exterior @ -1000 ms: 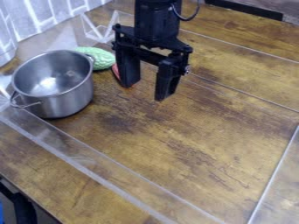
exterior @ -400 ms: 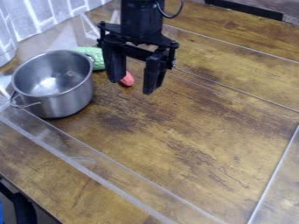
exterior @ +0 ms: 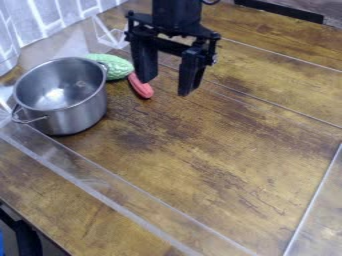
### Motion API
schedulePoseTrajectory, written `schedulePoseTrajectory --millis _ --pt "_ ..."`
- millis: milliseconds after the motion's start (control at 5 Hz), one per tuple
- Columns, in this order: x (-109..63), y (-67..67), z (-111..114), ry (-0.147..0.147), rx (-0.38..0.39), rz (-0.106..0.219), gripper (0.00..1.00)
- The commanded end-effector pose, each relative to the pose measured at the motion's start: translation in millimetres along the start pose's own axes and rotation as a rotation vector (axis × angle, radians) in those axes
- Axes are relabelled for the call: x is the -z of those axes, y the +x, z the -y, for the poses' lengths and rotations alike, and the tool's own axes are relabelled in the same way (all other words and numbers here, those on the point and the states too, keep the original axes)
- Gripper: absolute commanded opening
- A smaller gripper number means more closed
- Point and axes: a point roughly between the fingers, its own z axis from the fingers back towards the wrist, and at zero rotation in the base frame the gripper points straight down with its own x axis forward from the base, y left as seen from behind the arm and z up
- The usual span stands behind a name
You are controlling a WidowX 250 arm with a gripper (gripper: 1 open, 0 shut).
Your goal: Move the pink spoon to the left side of the table
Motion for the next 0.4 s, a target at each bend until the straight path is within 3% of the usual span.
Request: schedulePoseTrajectory --millis 0,200 --pt "-16.4 3.0 -7.1 -0.024 0.016 0.058 1.0" --pt "-13.0 -6.7 -4.2 -0.037 0.043 0.046 1.0"
